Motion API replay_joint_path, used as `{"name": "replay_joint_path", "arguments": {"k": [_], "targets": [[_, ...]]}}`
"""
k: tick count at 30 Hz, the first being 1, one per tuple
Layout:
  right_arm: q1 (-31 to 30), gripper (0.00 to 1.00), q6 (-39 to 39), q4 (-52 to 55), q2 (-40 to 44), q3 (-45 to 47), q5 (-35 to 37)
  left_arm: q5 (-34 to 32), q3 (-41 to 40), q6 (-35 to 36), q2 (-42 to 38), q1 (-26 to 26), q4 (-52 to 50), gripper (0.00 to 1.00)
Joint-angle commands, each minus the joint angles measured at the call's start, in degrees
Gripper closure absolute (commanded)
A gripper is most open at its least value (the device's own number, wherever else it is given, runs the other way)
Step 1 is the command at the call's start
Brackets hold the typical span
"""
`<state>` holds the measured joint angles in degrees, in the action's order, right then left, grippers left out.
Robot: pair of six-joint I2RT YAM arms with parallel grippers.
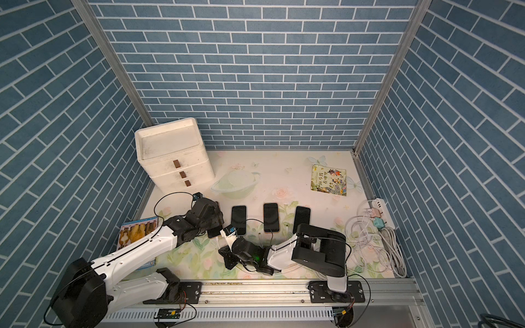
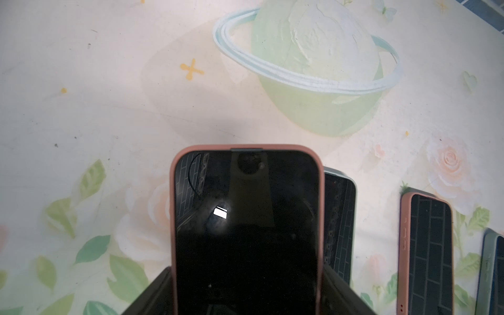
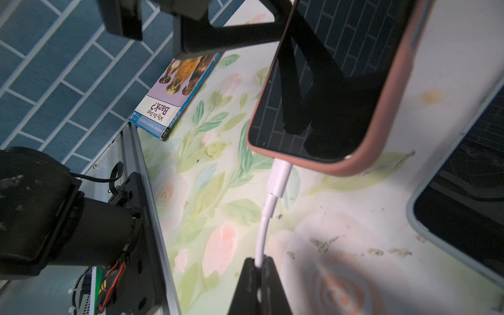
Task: Unplug the charging cable from the phone
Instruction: Remove the charging cable from the phone, then place the phone at the center of the board.
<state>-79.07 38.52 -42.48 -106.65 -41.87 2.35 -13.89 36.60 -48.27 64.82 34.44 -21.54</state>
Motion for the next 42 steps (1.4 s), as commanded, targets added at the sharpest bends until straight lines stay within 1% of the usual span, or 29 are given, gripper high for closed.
{"name": "replay_joint_path", "arguments": {"k": [1,5,8,11,12,14,16,19,22,24,27,31,37,41,42], "targets": [[-0.38,1.00,-1.17,-0.40,-0.84,-0.58,0.35,-3.95,2.86,-0.75,-2.26,0.18,3.14,1.00],[-0.62,1.00,-1.49,-0.32,-1.01,-0.54,0.39,-6.46,2.73,-2.34,-4.44,0.23,4.93,1.00],[-0.67,1.00,-1.61,-0.12,-1.15,-0.58,0.51,-7.14,2.32,-2.87,-5.91,0.24,6.59,1.00],[-0.65,1.00,-1.60,0.96,-1.57,-1.28,0.60,-8.21,3.44,-2.47,-4.62,0.24,4.62,1.00],[-0.65,0.98,-1.61,1.33,-1.69,-1.51,0.55,-8.58,3.77,-2.12,-3.91,0.22,3.57,1.00],[-0.80,0.79,-1.69,1.78,-1.80,-1.61,0.43,-9.64,3.81,-1.54,-2.73,0.26,1.62,1.00],[-0.90,0.65,-1.87,1.87,-1.12,-1.09,0.69,-10.64,3.18,-0.88,-1.52,0.20,-0.01,1.00],[-0.85,0.48,-1.84,1.93,1.84,1.41,2.32,-12.37,2.68,0.13,1.11,0.19,-2.97,1.00],[-0.35,0.30,-1.25,1.87,7.94,5.29,5.63,-13.65,1.67,1.05,4.11,0.20,-4.02,1.00],[0.08,0.25,-0.71,5.01,13.03,6.87,8.96,-13.90,1.28,1.60,6.70,0.19,-3.75,1.00],[0.55,0.22,0.88,10.98,20.50,8.65,15.95,-13.83,1.26,2.07,11.04,0.26,-2.94,1.00],[2.76,0.21,3.59,16.97,30.11,12.09,20.36,-12.75,1.05,3.37,15.69,0.20,0.60,1.00],[5.00,0.21,4.82,20.29,39.57,16.37,22.37,-12.03,0.95,4.32,19.51,0.22,2.80,1.00],[6.05,0.20,5.24,22.14,43.40,17.94,23.02,-10.68,-0.04,4.39,20.66,0.19,3.97,1.00],[6.26,0.20,5.25,22.70,44.05,18.04,23.00,-10.26,-0.31,4.48,20.75,0.20,4.21,0.91]]}}
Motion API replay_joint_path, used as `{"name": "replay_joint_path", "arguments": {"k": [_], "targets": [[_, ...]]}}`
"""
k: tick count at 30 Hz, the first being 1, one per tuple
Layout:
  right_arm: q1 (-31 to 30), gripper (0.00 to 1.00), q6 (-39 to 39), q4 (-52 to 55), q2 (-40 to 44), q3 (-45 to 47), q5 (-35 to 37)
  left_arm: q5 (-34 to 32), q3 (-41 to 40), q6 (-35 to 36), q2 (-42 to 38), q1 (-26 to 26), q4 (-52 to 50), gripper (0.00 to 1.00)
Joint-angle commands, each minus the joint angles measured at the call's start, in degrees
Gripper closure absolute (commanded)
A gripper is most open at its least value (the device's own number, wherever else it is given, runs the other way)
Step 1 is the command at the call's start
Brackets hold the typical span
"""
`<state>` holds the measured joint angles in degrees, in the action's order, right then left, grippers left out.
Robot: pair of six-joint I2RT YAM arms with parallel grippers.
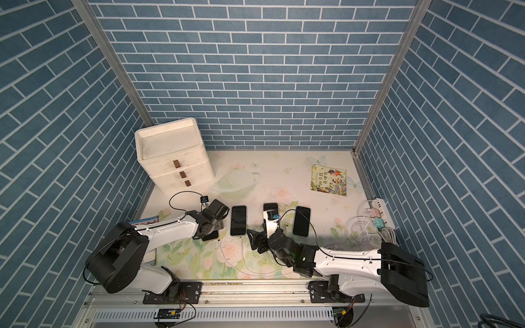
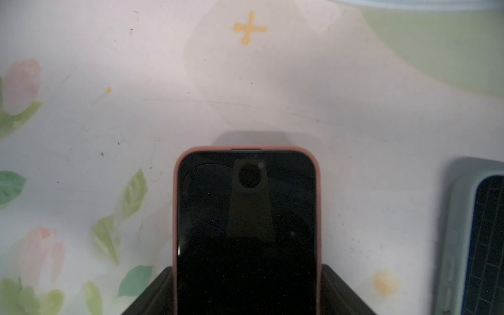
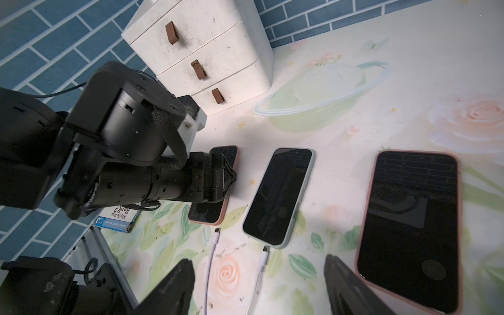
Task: Unplug the charging cable from the phone
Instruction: Place the phone at the center of the board.
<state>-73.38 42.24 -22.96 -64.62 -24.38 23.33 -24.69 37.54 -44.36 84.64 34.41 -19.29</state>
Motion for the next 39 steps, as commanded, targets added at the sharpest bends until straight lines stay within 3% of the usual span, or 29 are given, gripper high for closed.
{"name": "replay_joint_path", "arguments": {"k": [1,2,3,4,5,10,14,19,23,25,28,31,33,35,39], "targets": [[0.79,0.20,1.51,3.57,2.78,0.64,2.14,0.74,-1.65,0.55,0.90,0.22,2.19,0.69],[0.88,0.20,1.46,3.87,3.40,0.76,2.15,0.78,-1.91,0.51,0.74,0.26,2.30,0.51],[0.92,0.20,1.45,4.13,3.98,0.90,2.16,1.03,-2.14,0.44,0.33,0.22,2.39,0.21],[1.08,0.19,1.44,4.36,4.58,0.97,2.16,1.20,-2.26,0.50,-0.15,0.23,2.41,0.03],[1.12,0.20,1.44,4.84,5.03,0.86,2.20,1.29,-2.31,0.38,-0.57,0.22,2.34,0.00],[1.45,0.19,1.35,7.55,7.26,0.29,3.25,2.14,-1.00,0.49,-3.57,0.22,1.74,0.00],[3.65,0.17,3.33,18.12,8.05,-3.17,6.32,2.15,2.58,0.73,-7.08,0.68,-1.27,0.00],[15.53,0.16,3.73,31.11,12.08,-6.84,4.48,-2.59,9.99,3.65,-16.48,1.64,-5.79,0.00],[20.52,0.09,-0.25,37.13,18.65,-9.64,15.38,-10.70,14.87,9.05,-25.02,1.67,-3.23,0.00],[20.81,0.05,-10.47,32.15,20.45,-8.19,22.91,-18.05,14.59,14.78,-28.70,1.49,3.71,0.00],[22.63,0.01,-20.90,27.35,18.42,-8.57,28.83,-28.95,7.44,23.92,-31.92,1.46,20.19,0.00],[30.29,0.01,-25.89,24.59,12.55,-10.30,27.58,-30.76,-5.15,42.08,-33.81,0.21,49.97,0.00],[36.59,0.02,-24.12,22.74,9.27,-10.53,26.33,-30.30,-13.69,50.14,-32.52,-2.31,64.91,0.00],[40.65,0.03,-23.33,17.85,7.81,-8.60,27.43,-28.98,-17.27,52.39,-29.48,-5.50,70.92,0.00],[45.00,0.07,-28.67,9.11,5.63,-5.17,28.63,-23.88,-19.28,50.80,-22.25,-12.74,69.22,0.00]]}}
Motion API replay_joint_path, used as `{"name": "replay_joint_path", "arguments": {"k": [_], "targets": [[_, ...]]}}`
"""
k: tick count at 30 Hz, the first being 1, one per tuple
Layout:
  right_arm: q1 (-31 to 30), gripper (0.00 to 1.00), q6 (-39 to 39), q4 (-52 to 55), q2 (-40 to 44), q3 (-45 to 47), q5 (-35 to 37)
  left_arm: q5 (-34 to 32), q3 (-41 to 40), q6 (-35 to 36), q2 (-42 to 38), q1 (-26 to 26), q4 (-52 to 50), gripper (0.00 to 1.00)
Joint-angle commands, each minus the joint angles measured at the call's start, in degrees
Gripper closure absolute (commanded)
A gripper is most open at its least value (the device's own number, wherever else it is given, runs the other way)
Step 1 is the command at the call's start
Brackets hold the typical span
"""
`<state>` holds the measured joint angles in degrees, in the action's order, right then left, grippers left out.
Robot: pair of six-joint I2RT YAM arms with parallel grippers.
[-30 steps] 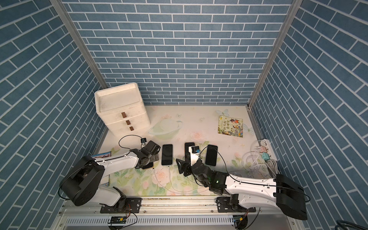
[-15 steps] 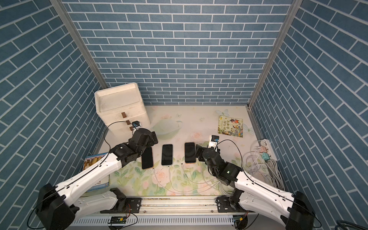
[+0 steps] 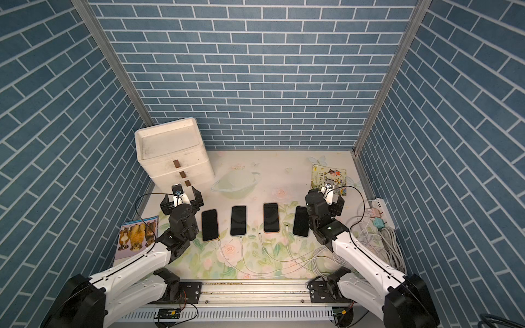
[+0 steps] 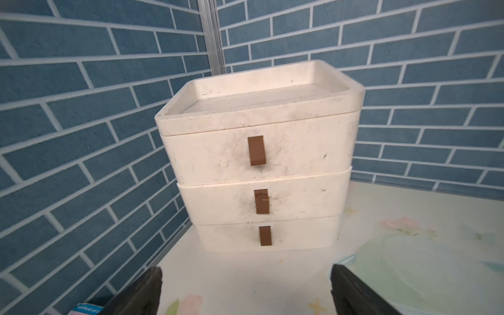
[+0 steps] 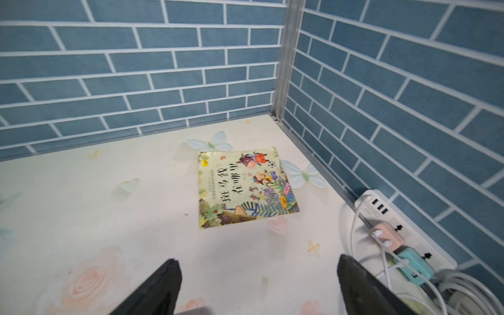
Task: Unplug the charging cable from the phone
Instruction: Place the phone at the center of the board, then reset both arms
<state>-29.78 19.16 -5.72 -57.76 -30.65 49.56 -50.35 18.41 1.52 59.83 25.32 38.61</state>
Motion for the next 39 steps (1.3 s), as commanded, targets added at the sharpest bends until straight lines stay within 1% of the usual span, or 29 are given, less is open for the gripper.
{"name": "replay_joint_path", "arguments": {"k": [1,4,6,8,10,11,12,13,14,15,16,17,18,19,20,21,22,23,24,25,26,27,28,29,30,32,33,35,39], "targets": [[2.75,0.04,-5.88,-7.73,-2.20,0.92,1.01,2.32,-0.74,4.39,4.62,-5.17,12.29,0.00],[9.01,0.01,-6.27,-11.99,-5.68,4.30,-0.06,6.00,-2.57,0.65,9.32,-9.23,16.16,0.00],[13.45,0.01,-6.27,-19.56,-6.84,8.82,-1.45,9.77,-3.36,-1.75,11.78,-10.91,18.19,0.00],[17.07,0.01,-5.47,-27.60,-8.59,13.32,-2.53,12.04,-4.37,-1.84,15.04,-11.37,22.41,0.00],[18.09,0.01,-8.95,-40.37,-11.93,17.87,-5.11,13.83,-6.24,-0.69,17.57,-11.43,28.74,0.00],[18.23,0.01,-10.68,-43.20,-13.25,17.96,-6.97,14.24,-7.65,-0.35,18.50,-11.43,32.42,0.00],[18.47,0.00,-11.76,-45.53,-14.10,18.43,-10.64,14.07,-9.17,0.49,19.15,-11.40,34.61,0.00],[18.52,0.01,-13.44,-51.07,-14.91,19.59,-13.75,13.18,-11.11,0.38,20.58,-11.50,38.59,0.00],[18.64,0.00,-15.20,-55.33,-15.86,20.20,-16.87,11.50,-13.48,0.21,23.89,-11.52,45.68,0.00],[18.76,0.00,-17.23,-58.59,-17.44,20.33,-18.09,10.82,-14.73,2.20,26.21,-11.27,54.66,0.00],[18.87,0.00,-18.71,-61.56,-19.00,20.31,-19.63,11.07,-14.24,3.15,25.68,-10.33,55.07,0.00],[19.11,0.00,-20.62,-63.49,-20.37,20.13,-21.97,13.02,-13.29,2.81,24.61,-10.53,50.17,0.00],[19.93,0.00,-21.88,-67.23,-23.10,20.65,-25.62,15.13,-13.42,2.02,24.54,-11.66,48.91,0.00],[20.81,0.00,-22.43,-72.87,-26.84,21.23,-29.01,17.51,-13.88,1.41,24.78,-13.03,50.27,0.00],[22.54,0.01,-21.17,-71.29,-27.79,20.68,-32.18,21.51,-13.96,0.45,24.46,-14.60,49.55,0.00],[24.32,0.00,-20.70,-72.83,-30.36,19.74,-36.53,26.70,-13.32,-1.21,26.21,-16.94,47.20,0.00],[24.74,0.00,-20.03,-69.88,-29.64,19.24,-37.41,25.03,-12.20,-0.65,28.86,-17.22,51.21,0.00],[25.22,0.00,-19.98,-71.48,-30.26,19.61,-38.11,26.18,-10.14,-1.51,26.55,-17.17,44.70,0.00],[25.30,0.00,-19.81,-70.21,-29.98,19.27,-37.96,28.94,-9.01,-2.11,27.35,-18.30,39.60,0.00],[25.30,0.00,-19.92,-70.85,-29.93,19.62,-37.98,28.25,-8.77,-1.99,27.75,-18.75,42.28,0.00],[25.30,0.00,-19.99,-70.59,-30.17,19.45,-37.69,27.96,-8.40,-3.45,26.36,-19.15,38.63,0.00],[25.20,0.00,-19.91,-70.75,-29.79,19.70,-37.58,28.08,-8.58,-3.66,27.68,-19.66,39.59,0.00],[25.02,0.00,-20.10,-71.41,-30.02,19.72,-37.21,28.01,-8.24,-3.49,27.08,-19.59,39.65,0.00],[24.93,0.00,-19.97,-70.69,-29.75,19.73,-37.14,28.42,-8.15,-4.13,26.85,-19.75,37.59,0.00],[24.91,0.01,-20.05,-71.17,-30.03,19.65,-37.27,28.12,-8.43,-3.57,27.60,-19.76,40.01,0.00],[24.96,0.00,-20.10,-71.21,-30.00,19.75,-37.36,28.35,-8.23,-4.21,26.93,-19.83,38.41,0.00],[24.99,0.00,-20.08,-71.05,-29.84,19.76,-37.39,28.20,-8.49,-3.67,27.43,-19.80,40.33,0.00],[24.99,0.00,-20.08,-70.98,-29.89,19.65,-37.53,28.32,-8.32,-4.09,26.98,-19.74,38.74,0.00],[25.01,0.00,-20.06,-71.02,-29.96,19.66,-37.52,28.45,-8.42,-3.66,27.20,-19.78,40.02,0.00]]}}
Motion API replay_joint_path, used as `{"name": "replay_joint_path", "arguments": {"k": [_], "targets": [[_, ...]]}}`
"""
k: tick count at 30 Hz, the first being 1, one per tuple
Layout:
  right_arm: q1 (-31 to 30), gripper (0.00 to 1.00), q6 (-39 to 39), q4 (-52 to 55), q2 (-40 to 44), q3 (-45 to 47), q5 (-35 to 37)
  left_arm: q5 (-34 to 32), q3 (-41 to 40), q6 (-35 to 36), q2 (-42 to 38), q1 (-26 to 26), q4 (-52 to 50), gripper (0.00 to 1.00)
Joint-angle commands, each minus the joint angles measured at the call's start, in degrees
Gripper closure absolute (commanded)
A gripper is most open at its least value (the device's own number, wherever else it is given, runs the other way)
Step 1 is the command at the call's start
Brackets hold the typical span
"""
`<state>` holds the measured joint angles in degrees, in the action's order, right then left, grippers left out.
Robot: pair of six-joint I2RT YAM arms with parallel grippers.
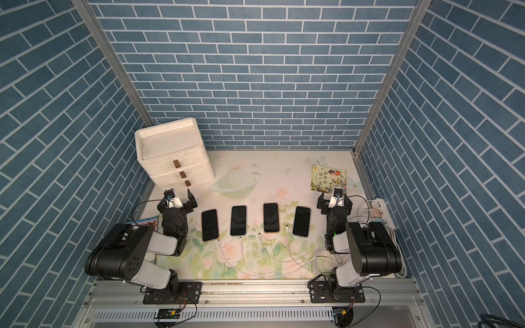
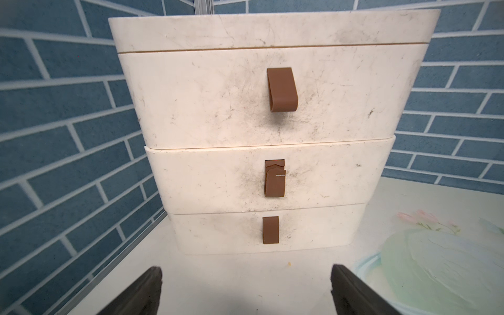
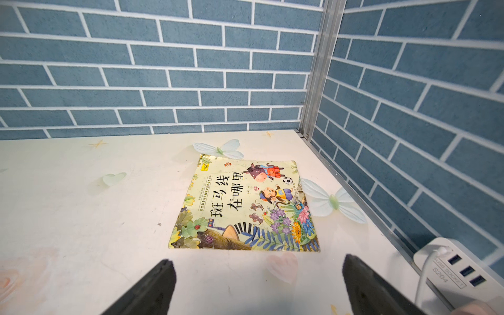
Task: Unplug the charging cable from the phone
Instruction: Reset both arms
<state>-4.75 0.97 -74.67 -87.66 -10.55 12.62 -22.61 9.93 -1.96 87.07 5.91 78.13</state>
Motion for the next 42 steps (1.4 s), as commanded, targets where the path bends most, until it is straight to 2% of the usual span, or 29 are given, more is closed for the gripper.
{"name": "replay_joint_path", "arguments": {"k": [1,4,6,9,42], "targets": [[-0.02,0.00,-1.85,-1.98,0.01,-0.51,-0.63,0.93,0.26,-0.40,-0.28,-0.42,-0.52,0.00],[-0.02,0.00,-1.85,-1.94,0.00,-0.44,-0.58,2.58,0.36,-0.34,-0.17,-0.80,-0.69,0.00],[-0.02,0.00,-1.85,-1.97,0.01,-0.44,-0.58,11.32,0.89,2.27,-0.23,-1.29,-1.86,0.00],[0.00,0.00,-1.86,-1.94,0.02,-0.47,-0.58,14.04,0.96,2.81,-0.28,-1.84,-1.93,0.00],[-0.09,0.00,-1.92,-1.96,0.00,-0.44,-0.59,14.22,1.49,2.29,-0.24,-2.39,-3.14,0.00]]}}
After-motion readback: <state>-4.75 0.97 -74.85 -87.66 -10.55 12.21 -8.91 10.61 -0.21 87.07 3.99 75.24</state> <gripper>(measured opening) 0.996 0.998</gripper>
